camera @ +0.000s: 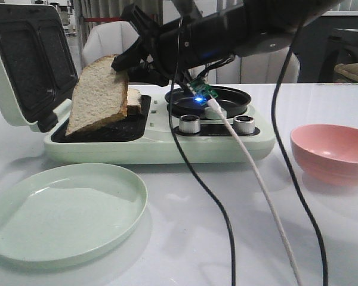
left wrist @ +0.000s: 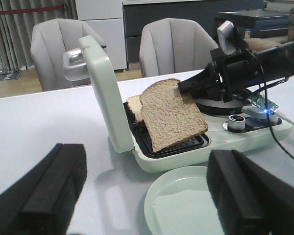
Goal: Make breakfast with bread and shrimp
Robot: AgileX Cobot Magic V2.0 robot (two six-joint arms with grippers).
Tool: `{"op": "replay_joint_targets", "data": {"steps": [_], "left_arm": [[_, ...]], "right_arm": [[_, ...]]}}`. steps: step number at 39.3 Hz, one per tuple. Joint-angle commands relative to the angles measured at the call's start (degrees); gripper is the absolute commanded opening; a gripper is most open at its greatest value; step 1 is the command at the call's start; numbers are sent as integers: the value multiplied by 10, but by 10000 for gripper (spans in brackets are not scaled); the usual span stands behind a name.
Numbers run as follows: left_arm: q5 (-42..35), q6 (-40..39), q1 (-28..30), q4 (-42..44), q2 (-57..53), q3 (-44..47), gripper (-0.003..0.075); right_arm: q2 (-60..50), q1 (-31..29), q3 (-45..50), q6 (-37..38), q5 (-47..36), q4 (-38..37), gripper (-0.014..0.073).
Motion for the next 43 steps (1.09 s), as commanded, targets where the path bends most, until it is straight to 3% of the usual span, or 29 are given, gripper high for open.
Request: {"op": "replay_joint_targets", "data": {"steps": [1, 11, 19, 28, 38, 43], "left_arm": [[-45, -5, -3, -5, 2, -13, 566], [-45, -5, -3, -5, 2, -13, 566], [-45, -5, -3, -5, 2, -13, 566], [-45, -5, -3, -5, 2, -13, 565], [-45, -5, -3, -5, 2, -13, 566], [-45, -5, -3, -5, 2, -13, 566]], "right_arm": [[-26, -1, -24, 1, 30, 61, 239], [-11, -1, -27, -2, 14, 24, 529], [-46, -2, -33, 28, -58, -105, 562], [-116, -2, -33, 198, -80, -389, 561], [-219, -2, -33, 417, -4, -752, 561], [-270, -3, -33, 512, 38, -898, 561]]}}
